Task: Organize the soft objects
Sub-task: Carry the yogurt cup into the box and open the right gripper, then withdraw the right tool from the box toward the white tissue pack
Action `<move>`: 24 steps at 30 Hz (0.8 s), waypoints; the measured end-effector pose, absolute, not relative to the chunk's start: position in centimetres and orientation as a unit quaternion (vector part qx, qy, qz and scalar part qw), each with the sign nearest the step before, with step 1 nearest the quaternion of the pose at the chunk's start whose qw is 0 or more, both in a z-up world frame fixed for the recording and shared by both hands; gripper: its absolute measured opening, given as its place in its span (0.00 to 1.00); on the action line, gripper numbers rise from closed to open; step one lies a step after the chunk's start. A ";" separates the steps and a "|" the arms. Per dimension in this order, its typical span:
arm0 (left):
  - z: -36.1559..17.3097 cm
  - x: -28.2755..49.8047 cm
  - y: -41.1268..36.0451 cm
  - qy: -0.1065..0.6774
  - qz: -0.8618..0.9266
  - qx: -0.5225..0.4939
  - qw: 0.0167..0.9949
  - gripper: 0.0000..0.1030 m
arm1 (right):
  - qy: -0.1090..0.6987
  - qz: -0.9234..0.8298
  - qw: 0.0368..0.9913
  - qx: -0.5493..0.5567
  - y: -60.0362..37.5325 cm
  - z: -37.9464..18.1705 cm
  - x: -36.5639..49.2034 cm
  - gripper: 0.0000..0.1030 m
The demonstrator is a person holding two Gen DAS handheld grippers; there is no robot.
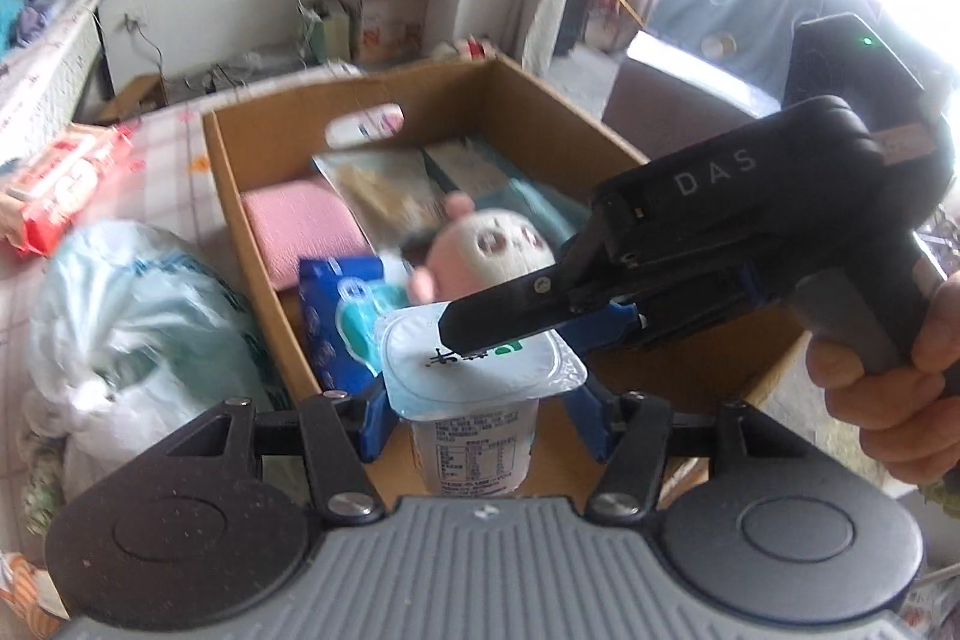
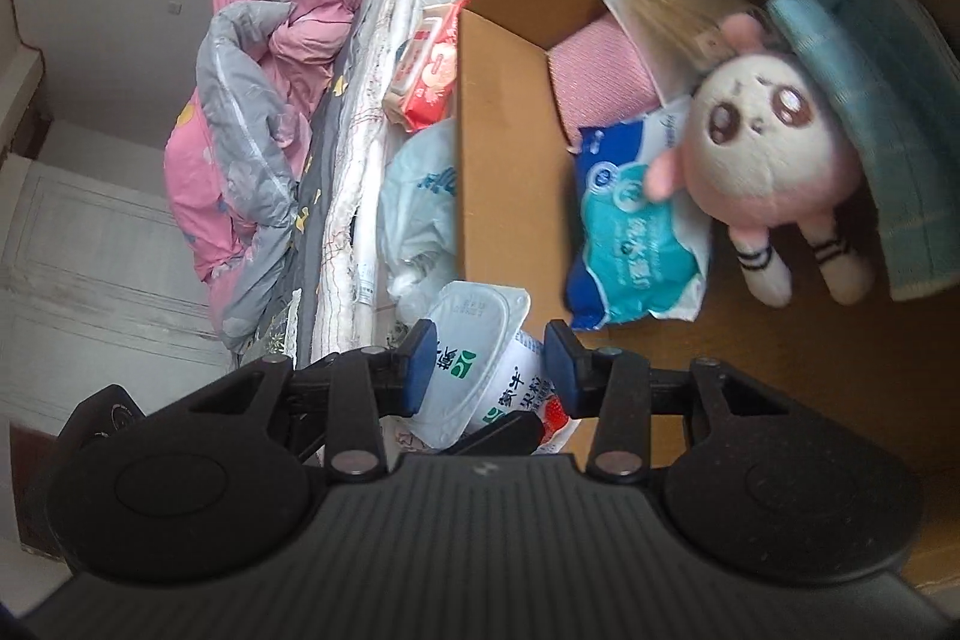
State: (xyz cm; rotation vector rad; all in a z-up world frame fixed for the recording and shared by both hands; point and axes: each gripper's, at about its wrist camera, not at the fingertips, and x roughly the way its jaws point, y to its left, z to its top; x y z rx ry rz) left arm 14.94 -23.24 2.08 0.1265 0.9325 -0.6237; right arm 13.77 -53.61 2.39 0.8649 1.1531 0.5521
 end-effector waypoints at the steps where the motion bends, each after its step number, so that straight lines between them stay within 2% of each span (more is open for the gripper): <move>1: 1.5 15.0 -23.5 0.451 -0.295 0.065 0.840 0.58 | 0.527 0.246 0.711 0.395 -53.7 1.5 13.6 0.39; 5: -0.5 14.9 -24.4 0.486 -0.297 0.086 0.818 0.58 | 0.551 0.240 0.689 0.405 -53.9 -1.8 13.5 0.39; 11: 0.7 13.7 -23.6 0.454 -0.305 0.095 0.832 0.61 | 0.581 0.223 0.672 0.402 -54.0 -5.0 13.6 0.40; 17: 2.9 13.1 -21.4 0.416 -0.294 0.096 0.855 0.62 | 0.577 0.222 0.680 0.394 -54.4 -5.2 13.1 0.40; 21: 4.4 11.8 -17.9 0.383 -0.277 0.075 0.878 0.70 | 0.567 0.222 0.692 0.387 -54.1 -4.4 13.2 0.42; 24: 5.0 10.5 -14.3 0.350 -0.242 0.054 0.903 0.75 | 0.551 0.222 0.707 0.383 -54.3 -3.3 13.1 0.50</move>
